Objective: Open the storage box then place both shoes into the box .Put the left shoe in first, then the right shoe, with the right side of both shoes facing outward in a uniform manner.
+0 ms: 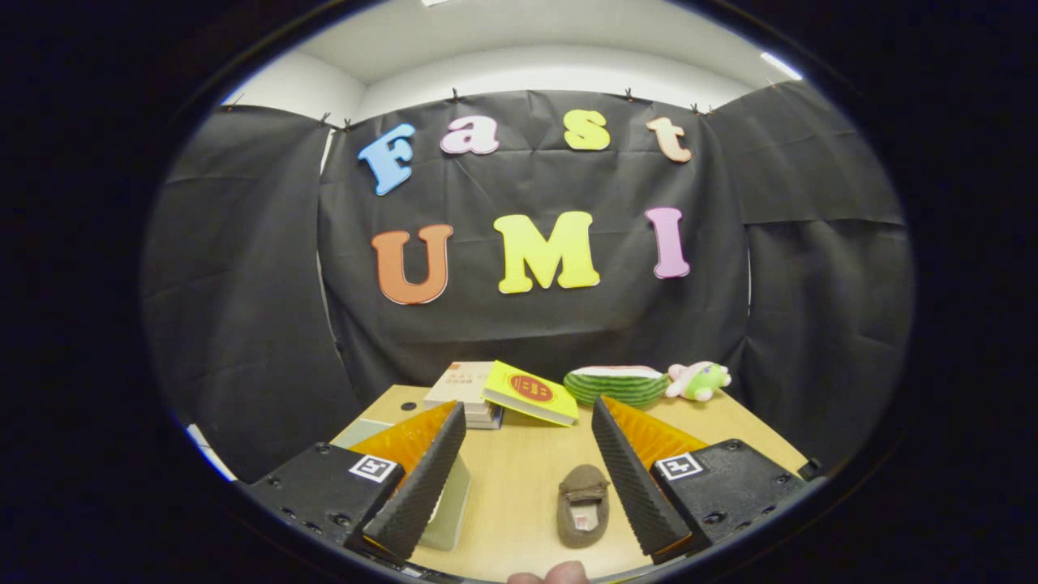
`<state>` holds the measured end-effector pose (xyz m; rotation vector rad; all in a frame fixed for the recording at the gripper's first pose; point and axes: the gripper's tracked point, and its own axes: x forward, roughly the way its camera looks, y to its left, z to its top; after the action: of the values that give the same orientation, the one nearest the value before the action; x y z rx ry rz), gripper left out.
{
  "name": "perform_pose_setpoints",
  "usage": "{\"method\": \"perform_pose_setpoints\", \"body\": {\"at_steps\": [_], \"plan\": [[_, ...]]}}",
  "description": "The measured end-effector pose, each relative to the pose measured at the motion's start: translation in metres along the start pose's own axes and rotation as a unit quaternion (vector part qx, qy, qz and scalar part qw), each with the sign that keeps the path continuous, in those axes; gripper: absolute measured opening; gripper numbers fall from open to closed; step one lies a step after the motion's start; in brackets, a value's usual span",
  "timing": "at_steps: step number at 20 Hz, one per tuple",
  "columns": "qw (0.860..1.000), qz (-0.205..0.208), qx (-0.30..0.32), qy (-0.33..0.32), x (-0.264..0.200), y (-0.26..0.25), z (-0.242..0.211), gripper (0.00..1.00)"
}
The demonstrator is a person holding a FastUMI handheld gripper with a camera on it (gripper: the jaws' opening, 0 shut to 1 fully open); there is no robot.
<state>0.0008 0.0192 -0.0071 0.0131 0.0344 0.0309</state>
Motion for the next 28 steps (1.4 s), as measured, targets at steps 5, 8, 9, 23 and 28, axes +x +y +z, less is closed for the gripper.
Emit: {"method": "perform_pose_setpoints", "body": {"at_steps": [5,8,9,23,28], "plan": [[1.000,0.005,-0.005,0.020,0.002,0.007,-0.010,1.00],[0.999,0.022,-0.004,0.031,0.005,0.018,-0.015,1.00],[0.999,0.028,0.000,0.036,0.007,0.023,-0.016,1.00],[0.966,0.171,0.037,0.191,0.030,0.100,-0.116,1.00],[0.935,0.208,0.093,0.272,0.038,0.118,-0.161,1.00]]}}
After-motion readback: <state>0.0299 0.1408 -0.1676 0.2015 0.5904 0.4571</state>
